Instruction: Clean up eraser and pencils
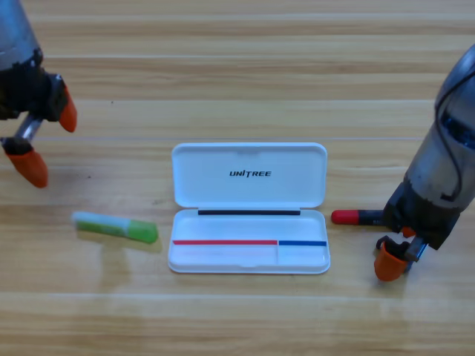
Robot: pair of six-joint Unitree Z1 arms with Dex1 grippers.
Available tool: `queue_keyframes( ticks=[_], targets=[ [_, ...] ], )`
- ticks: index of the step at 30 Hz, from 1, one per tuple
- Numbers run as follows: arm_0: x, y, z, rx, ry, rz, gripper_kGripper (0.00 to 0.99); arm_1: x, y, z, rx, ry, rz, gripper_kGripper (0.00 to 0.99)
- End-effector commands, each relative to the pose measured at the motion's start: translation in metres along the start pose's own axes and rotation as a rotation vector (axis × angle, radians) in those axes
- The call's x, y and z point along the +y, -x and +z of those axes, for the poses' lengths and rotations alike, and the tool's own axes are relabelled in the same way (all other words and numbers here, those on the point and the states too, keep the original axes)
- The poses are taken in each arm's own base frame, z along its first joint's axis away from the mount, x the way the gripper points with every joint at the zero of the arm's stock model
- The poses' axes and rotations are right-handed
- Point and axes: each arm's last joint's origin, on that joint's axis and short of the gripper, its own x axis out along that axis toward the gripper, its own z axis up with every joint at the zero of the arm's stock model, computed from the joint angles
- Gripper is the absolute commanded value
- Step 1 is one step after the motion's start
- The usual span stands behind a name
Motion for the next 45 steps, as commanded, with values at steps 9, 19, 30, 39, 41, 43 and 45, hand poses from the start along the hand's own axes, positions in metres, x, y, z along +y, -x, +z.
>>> queue_keyframes(
  ticks=[9, 19, 30, 39, 41, 43, 45],
  targets=[
    [-0.002, -0.025, 0.028, -0.032, -0.004, -0.092, 0.977, -0.002, -0.044, 0.009, 0.121, -0.008, 0.003, 0.540],
    [-0.007, -0.013, 0.027, -0.066, -0.001, -0.077, 0.977, -0.011, -0.051, 0.004, 0.161, -0.025, 0.009, 0.000],
    [0.000, -0.033, 0.031, -0.073, 0.028, -0.081, 0.990, 0.012, 0.048, 0.003, 0.050, 0.295, 0.008, 0.000],
    [0.002, -0.068, 0.041, -0.036, 0.059, -0.052, 0.990, 0.042, 0.057, 0.046, 0.013, 0.587, 0.048, 0.000],
    [0.001, -0.076, 0.044, -0.027, 0.061, -0.059, 0.989, 0.047, 0.049, 0.055, 0.019, 0.617, 0.064, 0.000],
    [-0.001, -0.081, 0.047, -0.024, 0.059, -0.061, 0.989, 0.051, 0.040, 0.063, 0.027, 0.640, 0.073, 0.000],
    [-0.003, -0.086, 0.052, -0.019, 0.056, -0.065, 0.989, 0.056, 0.032, 0.069, 0.034, 0.664, 0.088, 0.000]
  ],
)
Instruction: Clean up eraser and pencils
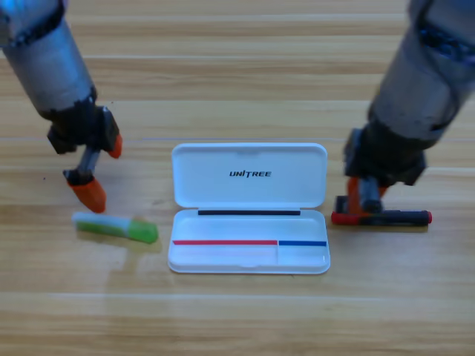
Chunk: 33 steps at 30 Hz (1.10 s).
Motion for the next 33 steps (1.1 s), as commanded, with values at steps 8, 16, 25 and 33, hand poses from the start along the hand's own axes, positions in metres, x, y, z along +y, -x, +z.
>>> queue_keyframes(
  ticks=[8, 16, 25, 33],
  targets=[
    [-0.021, -0.050, 0.024, 0.055, -0.033, -0.068, 0.989, 0.008, -0.085, 0.052, 0.091, 0.116, 0.137, 0.000],
    [-0.033, -0.067, 0.023, 0.071, -0.040, -0.060, 0.990, 0.001, -0.110, 0.062, 0.119, 0.112, 0.141, 0.000],
    [-0.038, -0.074, 0.019, 0.094, -0.046, -0.024, 0.989, -0.008, -0.125, 0.059, 0.149, 0.097, 0.133, 0.000],
    [-0.043, -0.078, 0.014, 0.105, -0.047, 0.011, 0.902, -0.013, -0.122, 0.055, 0.150, 0.083, 0.129, 0.706]
  ],
)
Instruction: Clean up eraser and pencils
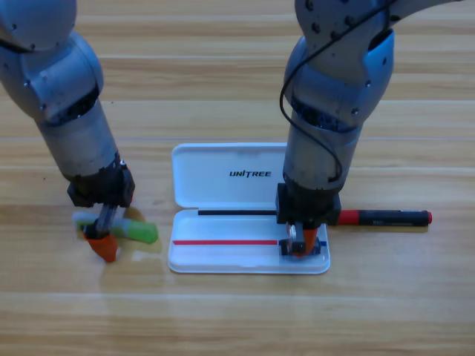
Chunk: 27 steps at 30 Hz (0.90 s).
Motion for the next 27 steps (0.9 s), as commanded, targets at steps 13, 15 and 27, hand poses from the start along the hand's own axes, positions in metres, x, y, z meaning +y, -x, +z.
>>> queue_keyframes(
  ticks=[13, 15, 27],
  targets=[
    [-0.018, -0.001, -0.004, -0.005, -0.040, 0.063, 0.000, 0.034, 0.105, -0.057, -0.088, -0.025, -0.098, 0.960],
    [-0.019, 0.004, -0.004, 0.007, -0.042, 0.082, 0.000, 0.040, 0.112, -0.069, -0.089, -0.032, -0.100, 0.960],
    [-0.018, 0.057, 0.002, 0.004, -0.056, 0.133, 0.000, -0.031, 0.026, -0.133, 0.103, -0.105, -0.026, 0.956]
  ],
)
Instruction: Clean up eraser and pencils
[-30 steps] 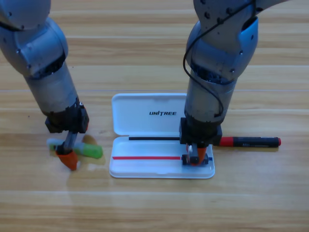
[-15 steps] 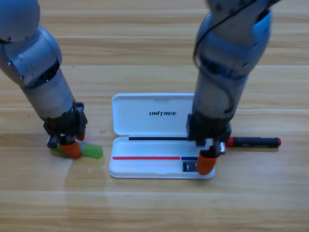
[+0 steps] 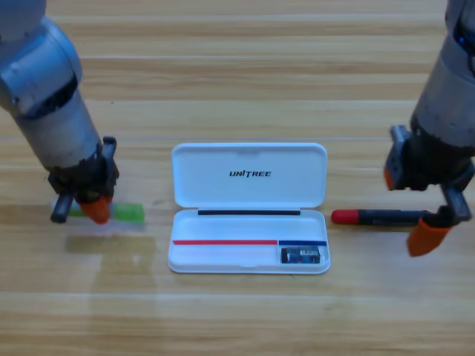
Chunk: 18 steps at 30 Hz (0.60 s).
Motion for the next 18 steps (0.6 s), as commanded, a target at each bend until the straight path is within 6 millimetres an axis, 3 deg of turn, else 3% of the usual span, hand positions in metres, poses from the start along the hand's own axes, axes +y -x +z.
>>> queue_keyframes(
  ticks=[1, 5, 10, 17, 18],
  targets=[
    [-0.001, 0.037, 0.013, -0.026, -0.032, 0.047, 0.000, -0.065, -0.074, -0.037, 0.104, -0.120, 0.019, 0.954],
    [-0.002, 0.059, 0.033, -0.061, -0.036, 0.056, 0.000, -0.085, -0.106, -0.040, 0.116, -0.124, 0.015, 0.943],
    [-0.001, 0.075, 0.069, -0.087, -0.035, 0.017, 0.000, -0.091, -0.126, -0.037, 0.117, -0.120, 0.029, 0.890],
    [-0.008, 0.064, 0.107, -0.088, -0.026, -0.037, 0.000, -0.087, -0.129, -0.030, 0.075, -0.098, 0.064, 0.808],
    [-0.008, 0.061, 0.112, -0.086, -0.025, -0.041, 0.000, -0.086, -0.129, -0.029, 0.072, -0.093, 0.068, 0.761]
  ],
)
